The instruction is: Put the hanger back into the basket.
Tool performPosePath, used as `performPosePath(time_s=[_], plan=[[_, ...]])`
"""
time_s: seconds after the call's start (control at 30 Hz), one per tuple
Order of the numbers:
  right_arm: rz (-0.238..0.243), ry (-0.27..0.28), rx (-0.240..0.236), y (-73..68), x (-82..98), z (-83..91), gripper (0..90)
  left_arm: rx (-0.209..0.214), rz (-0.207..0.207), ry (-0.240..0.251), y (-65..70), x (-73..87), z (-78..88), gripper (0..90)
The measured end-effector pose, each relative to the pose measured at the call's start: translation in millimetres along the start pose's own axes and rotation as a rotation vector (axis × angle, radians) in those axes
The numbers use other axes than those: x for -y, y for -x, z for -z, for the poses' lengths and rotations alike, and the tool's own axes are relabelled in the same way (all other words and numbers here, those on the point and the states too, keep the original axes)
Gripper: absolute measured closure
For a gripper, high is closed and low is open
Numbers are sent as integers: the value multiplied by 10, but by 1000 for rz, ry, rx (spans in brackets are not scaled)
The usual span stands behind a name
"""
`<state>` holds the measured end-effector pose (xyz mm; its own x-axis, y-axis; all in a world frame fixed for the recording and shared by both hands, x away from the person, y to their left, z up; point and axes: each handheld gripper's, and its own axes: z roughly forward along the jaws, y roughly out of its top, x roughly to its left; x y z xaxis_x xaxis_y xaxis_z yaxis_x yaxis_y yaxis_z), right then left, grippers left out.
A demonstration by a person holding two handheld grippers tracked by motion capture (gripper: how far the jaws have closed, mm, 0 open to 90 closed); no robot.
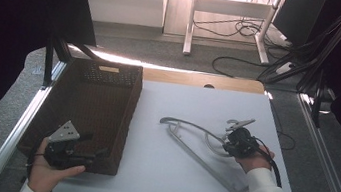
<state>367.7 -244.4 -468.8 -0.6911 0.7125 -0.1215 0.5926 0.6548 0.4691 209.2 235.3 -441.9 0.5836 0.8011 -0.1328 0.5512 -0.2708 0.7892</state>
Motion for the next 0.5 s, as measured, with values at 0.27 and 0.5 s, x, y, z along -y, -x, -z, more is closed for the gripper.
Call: performPosePath(time_s=[0.27,0.5], plan=[[21,103,-31,30,8,259,831,-1,-2,2,6,-2,-2,245],[20,180,-59,62,14,455,831,-3,-1,3,3,-2,0,245]])
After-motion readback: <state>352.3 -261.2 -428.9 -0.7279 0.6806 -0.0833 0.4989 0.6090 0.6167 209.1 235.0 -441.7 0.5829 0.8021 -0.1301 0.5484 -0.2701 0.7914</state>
